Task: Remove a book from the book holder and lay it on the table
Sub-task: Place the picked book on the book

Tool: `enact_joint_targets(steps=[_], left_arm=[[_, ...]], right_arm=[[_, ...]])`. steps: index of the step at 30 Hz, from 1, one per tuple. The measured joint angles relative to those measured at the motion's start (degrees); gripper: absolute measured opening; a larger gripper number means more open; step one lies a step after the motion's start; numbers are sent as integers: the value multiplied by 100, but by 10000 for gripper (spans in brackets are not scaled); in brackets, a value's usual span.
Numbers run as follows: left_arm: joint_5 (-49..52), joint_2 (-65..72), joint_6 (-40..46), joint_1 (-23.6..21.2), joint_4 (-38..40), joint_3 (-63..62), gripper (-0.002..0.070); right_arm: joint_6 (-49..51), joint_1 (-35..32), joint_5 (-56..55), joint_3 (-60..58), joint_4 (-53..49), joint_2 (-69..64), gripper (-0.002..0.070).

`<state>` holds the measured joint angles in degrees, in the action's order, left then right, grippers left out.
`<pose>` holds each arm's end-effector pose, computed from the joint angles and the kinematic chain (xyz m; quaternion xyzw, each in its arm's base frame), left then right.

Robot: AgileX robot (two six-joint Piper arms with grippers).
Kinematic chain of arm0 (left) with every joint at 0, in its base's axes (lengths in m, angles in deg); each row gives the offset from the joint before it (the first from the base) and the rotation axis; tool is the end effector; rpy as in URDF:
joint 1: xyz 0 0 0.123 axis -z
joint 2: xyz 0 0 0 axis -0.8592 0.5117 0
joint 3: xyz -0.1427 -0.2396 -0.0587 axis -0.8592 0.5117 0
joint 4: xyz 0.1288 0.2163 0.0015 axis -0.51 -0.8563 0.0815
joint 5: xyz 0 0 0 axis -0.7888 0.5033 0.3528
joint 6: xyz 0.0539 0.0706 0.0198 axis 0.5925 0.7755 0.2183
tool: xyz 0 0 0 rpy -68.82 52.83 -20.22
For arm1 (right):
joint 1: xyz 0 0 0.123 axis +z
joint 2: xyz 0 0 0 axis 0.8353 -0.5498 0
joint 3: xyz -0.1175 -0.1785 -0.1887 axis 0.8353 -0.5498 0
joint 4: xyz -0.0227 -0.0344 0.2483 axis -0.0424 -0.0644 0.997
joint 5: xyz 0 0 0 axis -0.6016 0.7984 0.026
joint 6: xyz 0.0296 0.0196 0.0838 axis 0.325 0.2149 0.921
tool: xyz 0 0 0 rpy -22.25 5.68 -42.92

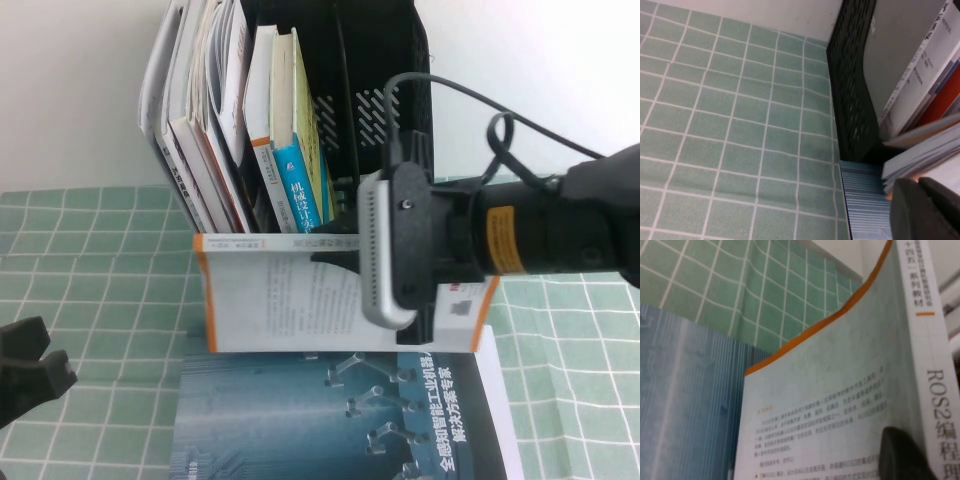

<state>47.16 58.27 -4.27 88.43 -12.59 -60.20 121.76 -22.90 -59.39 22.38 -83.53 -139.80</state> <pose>0.1278 -0.0439 0.2990 -0.0806 0.8454 -0.1593 0.5034 0.2624 0.2323 0.2870 -0.7148 0.4587 0.1093 0.5164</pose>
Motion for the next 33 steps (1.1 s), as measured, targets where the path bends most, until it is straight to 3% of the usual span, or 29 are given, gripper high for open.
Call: enact_joint_targets(steps=[12, 33], left_arm=[[-3, 0, -10, 0, 0, 0, -3], [-51, 0, -35, 0, 10, 0, -3]], right_arm=[[-671, 380, 770, 147, 51, -31, 119], [-554, 380, 601, 180, 68, -304, 119]])
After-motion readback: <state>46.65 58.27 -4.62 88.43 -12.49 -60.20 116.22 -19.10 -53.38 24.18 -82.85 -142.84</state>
